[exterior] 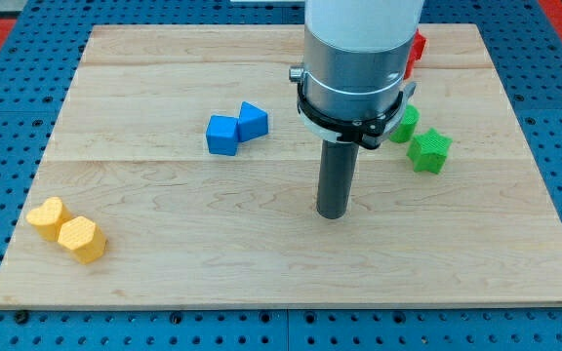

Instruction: Slide your arm towards the green star

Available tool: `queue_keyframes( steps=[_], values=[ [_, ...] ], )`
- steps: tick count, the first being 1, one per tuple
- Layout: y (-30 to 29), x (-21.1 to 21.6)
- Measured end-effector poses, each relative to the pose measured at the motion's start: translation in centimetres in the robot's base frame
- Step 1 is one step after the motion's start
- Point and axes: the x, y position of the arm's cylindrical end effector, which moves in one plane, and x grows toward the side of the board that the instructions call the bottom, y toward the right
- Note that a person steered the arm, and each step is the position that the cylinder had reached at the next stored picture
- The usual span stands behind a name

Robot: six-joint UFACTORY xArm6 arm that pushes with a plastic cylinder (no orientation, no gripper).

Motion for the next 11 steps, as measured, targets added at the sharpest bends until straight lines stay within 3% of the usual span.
queue_keyframes(
  steps=[3, 5, 7, 9, 11],
  values=[
    [0.7, 0.3],
    [9.8, 0.4],
    [13.7, -0.4],
    [22.7, -4.8],
    [22.0, -7.2]
  ],
)
